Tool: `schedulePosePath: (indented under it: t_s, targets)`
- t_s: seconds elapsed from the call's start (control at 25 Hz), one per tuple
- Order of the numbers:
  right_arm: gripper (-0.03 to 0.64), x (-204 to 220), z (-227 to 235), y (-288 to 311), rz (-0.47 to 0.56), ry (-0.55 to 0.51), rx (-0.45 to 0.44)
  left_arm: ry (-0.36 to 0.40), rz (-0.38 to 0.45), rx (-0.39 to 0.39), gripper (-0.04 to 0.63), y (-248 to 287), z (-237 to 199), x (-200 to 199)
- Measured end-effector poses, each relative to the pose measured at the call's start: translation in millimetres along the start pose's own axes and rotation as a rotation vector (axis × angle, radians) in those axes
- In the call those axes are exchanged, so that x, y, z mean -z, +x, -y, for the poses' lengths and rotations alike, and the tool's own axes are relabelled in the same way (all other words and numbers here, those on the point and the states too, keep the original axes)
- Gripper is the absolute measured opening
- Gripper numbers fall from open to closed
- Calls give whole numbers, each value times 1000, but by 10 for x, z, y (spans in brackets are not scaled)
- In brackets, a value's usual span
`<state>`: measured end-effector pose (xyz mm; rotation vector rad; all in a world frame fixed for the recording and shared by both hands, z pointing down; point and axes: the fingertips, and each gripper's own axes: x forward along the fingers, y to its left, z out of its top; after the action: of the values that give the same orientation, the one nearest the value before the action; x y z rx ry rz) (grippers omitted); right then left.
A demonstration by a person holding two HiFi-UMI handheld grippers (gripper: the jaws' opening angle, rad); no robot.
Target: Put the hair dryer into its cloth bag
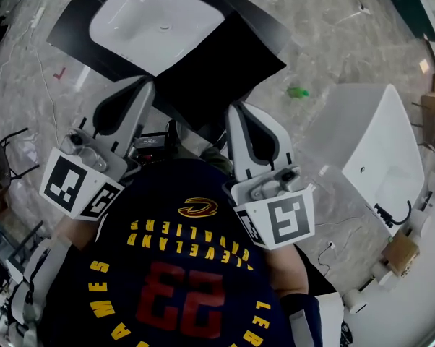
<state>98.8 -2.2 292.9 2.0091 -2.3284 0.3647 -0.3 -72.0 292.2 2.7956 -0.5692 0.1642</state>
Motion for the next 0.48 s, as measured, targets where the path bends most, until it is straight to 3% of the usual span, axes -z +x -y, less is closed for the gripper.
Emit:
schedulePosePath:
  t_s: [0.16,0.48]
  targets:
    - [8,80,61,11,-6,17,1,-13,21,-80,2,-70,-248,-39]
    - [8,136,81,37,-19,34,-3,-18,18,-83,2,-32,-280,-60]
